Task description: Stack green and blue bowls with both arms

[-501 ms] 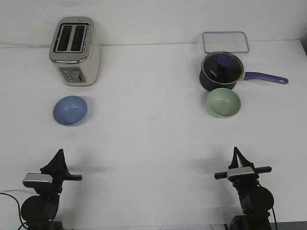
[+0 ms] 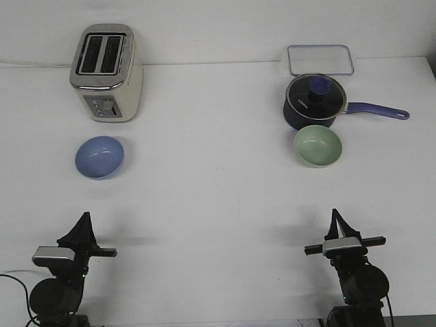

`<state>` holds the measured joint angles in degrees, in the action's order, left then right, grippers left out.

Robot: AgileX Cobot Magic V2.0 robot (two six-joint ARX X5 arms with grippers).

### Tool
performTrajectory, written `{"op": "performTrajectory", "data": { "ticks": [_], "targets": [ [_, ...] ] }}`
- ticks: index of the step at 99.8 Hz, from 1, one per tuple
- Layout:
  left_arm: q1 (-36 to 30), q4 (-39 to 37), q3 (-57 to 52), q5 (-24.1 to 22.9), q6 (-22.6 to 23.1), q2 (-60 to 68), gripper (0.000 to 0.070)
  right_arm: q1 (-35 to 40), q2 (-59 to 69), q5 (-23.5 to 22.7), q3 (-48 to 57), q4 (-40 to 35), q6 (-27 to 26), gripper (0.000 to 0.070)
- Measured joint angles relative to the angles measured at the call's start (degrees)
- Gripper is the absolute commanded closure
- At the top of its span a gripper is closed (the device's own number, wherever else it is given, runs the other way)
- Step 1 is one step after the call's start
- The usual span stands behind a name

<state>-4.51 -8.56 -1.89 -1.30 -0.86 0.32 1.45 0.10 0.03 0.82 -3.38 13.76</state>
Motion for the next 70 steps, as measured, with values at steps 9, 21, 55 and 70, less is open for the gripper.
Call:
{"op": "performTrajectory", "data": {
  "ticks": [9,21,55,70],
  "targets": [
    [0.0,0.02,0.0,0.0,0.0,0.0,0.0687,0.0,0.0,0.0,0.0,0.0,0.0,0.07],
    [0.0,0.02,0.0,0.0,0.0,0.0,0.0687,0.0,0.0,0.0,0.0,0.0,0.0,0.07],
    [0.0,0.02,0.0,0.0,0.0,0.0,0.0687,0.0,0.0,-0.02,0.0,2.4,-4.98,0.07],
    [0.0,0.0,0.0,0.0,0.0,0.0,0.0687,0.0,0.0,0.2,0.0,2.84,-16.66,0.07]
  ]
}}
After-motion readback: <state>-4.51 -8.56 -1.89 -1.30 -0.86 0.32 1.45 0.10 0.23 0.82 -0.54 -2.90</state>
